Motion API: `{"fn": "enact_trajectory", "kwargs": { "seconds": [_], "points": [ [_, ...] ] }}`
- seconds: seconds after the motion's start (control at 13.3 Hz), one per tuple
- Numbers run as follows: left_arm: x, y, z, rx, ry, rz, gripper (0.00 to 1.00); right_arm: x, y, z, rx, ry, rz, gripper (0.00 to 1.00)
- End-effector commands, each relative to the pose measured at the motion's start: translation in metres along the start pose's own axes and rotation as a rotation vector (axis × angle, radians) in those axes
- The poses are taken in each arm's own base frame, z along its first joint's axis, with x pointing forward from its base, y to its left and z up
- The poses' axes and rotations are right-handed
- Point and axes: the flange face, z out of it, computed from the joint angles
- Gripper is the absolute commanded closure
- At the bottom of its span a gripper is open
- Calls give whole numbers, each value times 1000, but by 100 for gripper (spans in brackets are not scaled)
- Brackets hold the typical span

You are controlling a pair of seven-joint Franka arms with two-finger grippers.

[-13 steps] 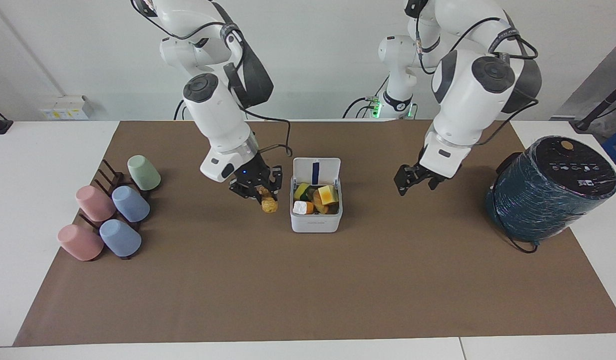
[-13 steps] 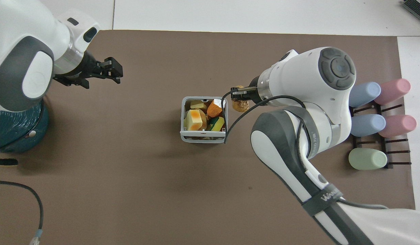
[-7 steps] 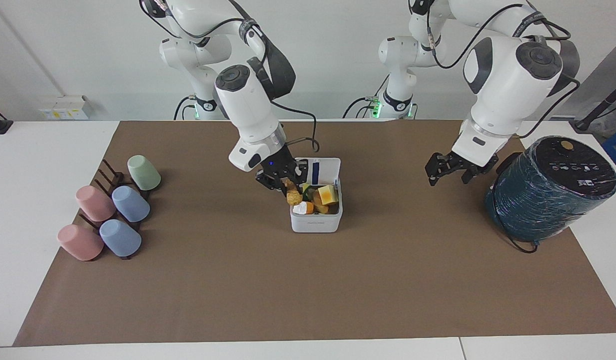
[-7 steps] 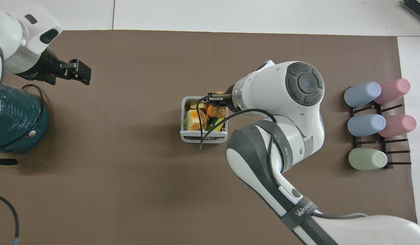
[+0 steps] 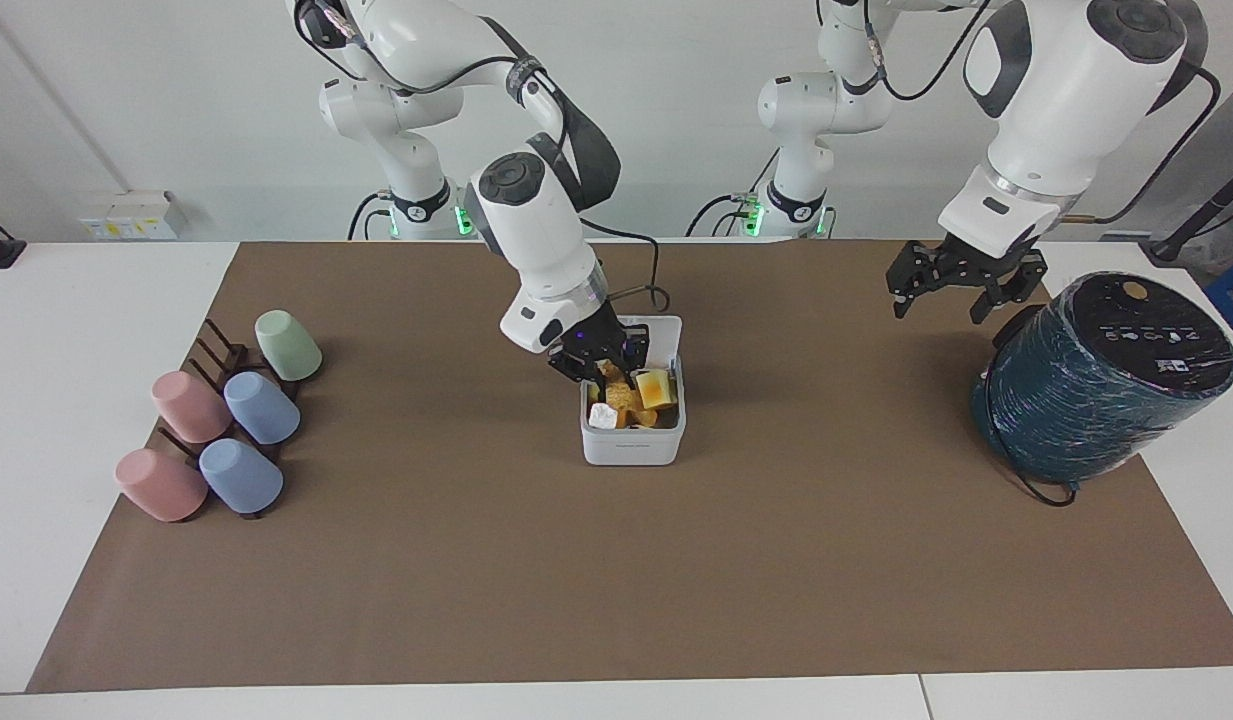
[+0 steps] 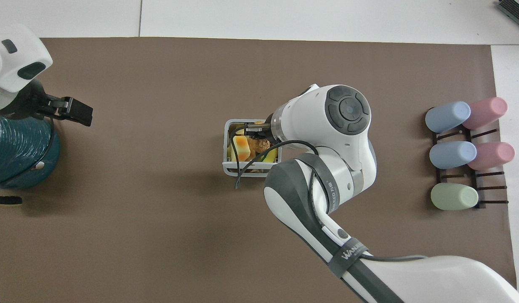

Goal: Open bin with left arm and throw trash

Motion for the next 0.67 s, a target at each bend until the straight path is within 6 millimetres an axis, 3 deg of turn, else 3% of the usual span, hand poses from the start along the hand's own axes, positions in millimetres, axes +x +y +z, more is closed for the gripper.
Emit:
{"fn": "enact_trajectory", "kwargs": {
  "seconds": [0.0,0.45,0.53,0.6],
  "points": [
    [-17,0,3,21,12,16,0,-5,-7,16,15,-12,31,100],
    [-14,5,-4,23,46,25,0,-5,-2,29,8,-28,28,100],
    [-14,6,-4,23,46,27,0,-3,-2,31,13,-18,30,98],
    [-14,8,-4,23,46,28,0,-2,-2,31,18,-9,31,88]
  ]
}}
